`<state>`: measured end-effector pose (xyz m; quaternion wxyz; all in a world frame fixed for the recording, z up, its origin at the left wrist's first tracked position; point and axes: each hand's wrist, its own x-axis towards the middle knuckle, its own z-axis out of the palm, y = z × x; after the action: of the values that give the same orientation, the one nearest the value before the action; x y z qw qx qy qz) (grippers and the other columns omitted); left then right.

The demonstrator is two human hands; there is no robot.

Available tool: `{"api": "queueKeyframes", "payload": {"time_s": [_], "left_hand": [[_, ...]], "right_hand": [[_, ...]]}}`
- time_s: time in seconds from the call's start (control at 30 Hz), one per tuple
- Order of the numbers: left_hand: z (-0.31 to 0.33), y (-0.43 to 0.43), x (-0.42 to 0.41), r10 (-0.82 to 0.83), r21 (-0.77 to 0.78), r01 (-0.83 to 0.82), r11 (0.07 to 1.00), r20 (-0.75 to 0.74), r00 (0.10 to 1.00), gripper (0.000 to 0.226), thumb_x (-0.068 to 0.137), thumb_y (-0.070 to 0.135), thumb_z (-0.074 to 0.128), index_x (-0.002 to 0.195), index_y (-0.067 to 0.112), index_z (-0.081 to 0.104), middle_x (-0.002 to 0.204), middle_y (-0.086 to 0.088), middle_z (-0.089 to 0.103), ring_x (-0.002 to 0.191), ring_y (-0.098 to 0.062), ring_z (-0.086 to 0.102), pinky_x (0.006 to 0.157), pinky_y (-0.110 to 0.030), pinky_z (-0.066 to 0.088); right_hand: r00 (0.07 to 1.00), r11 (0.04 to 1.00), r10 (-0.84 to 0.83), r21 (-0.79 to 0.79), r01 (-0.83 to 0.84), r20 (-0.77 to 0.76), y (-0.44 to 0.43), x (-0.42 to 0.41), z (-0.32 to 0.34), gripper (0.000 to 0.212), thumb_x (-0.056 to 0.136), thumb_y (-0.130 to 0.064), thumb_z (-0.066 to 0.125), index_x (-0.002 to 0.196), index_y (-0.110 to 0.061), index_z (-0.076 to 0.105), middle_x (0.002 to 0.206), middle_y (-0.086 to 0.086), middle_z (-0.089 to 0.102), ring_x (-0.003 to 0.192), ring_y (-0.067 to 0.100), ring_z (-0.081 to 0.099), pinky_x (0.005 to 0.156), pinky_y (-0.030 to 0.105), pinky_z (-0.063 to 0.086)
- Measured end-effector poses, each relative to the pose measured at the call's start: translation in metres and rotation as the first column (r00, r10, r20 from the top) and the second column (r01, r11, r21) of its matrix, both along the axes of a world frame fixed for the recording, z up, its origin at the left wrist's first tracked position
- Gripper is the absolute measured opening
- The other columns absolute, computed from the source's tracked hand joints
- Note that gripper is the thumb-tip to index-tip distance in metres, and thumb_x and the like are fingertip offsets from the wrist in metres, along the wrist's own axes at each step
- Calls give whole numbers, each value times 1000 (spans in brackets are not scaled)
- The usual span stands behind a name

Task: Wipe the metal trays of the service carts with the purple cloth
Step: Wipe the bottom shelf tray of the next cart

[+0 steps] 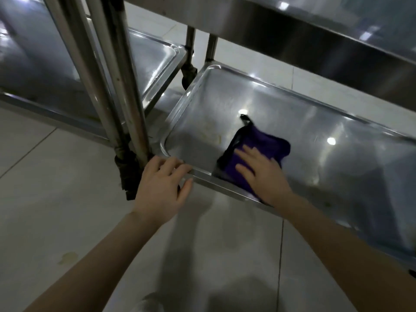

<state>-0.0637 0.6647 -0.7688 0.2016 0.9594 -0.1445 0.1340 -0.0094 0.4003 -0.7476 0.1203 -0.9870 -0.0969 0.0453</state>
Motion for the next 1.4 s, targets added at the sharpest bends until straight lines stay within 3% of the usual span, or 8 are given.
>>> {"api": "queueKeyframes", "payload": {"time_s": [0.17,0.5,0.77,0.93,1.07,1.17,1.3,1.4], "left_hand": [[-4,7,2,-67,-17,68,998,8,998,41,99,37,34,114,17,66,112,2,62,99,-25,57,92,-41,39],[-4,17,-2,-84,-92,97,991,141,986,31,92,20,49,114,10,69,116,-5,67,98,-27,61,101,-45,40],[-7,20,1,-100,-89,111,990,119,988,32,91,22,50,115,12,69,117,-2,66,96,-25,59,97,-44,42],[-8,25,0,-148,-89,158,983,110,983,33,94,21,46,116,11,68,119,-6,64,99,-26,58,99,-45,40],[-5,30,-3,-145,-108,151,983,57,988,35,95,20,41,116,10,67,120,-7,61,106,-26,60,109,-42,35],[0,29,-4,-131,-124,133,983,27,991,35,92,18,44,116,9,67,116,-8,62,104,-27,61,110,-41,35],[4,30,-5,-136,-102,135,986,-5,991,37,91,19,44,118,10,67,114,-8,64,103,-26,62,108,-40,37],[6,32,-3,-140,-103,138,985,-15,990,37,91,20,43,116,10,68,115,-7,64,104,-25,62,108,-41,37]], "right_hand": [[947,947,-321,15,321,7,17,85,1,49,101,-50,29,149,-35,31,160,-4,22,146,21,19,114,58,15],[986,987,161,35,-159,-46,39,-7,0,49,99,-55,30,147,-44,30,157,-18,22,147,7,14,117,47,13],[965,964,-264,43,264,-13,69,123,0,48,101,-50,30,148,-39,31,159,-7,22,146,21,20,115,57,11],[980,981,190,29,-192,66,79,29,0,49,97,-56,31,144,-42,37,154,-14,31,144,9,24,116,42,18],[963,957,267,127,-261,-37,63,5,0,48,94,-62,27,141,-52,30,152,-26,24,143,-2,14,118,38,7],[982,982,184,24,-185,42,66,64,-3,46,99,-46,43,144,-40,38,155,-11,31,145,15,24,115,51,21],[985,982,-175,78,174,10,84,152,-3,47,100,-50,33,145,-39,35,157,-7,27,143,24,27,113,61,14],[983,981,-180,82,177,35,109,158,-8,47,99,-51,31,145,-40,35,157,-6,27,143,24,25,113,61,11]]}}
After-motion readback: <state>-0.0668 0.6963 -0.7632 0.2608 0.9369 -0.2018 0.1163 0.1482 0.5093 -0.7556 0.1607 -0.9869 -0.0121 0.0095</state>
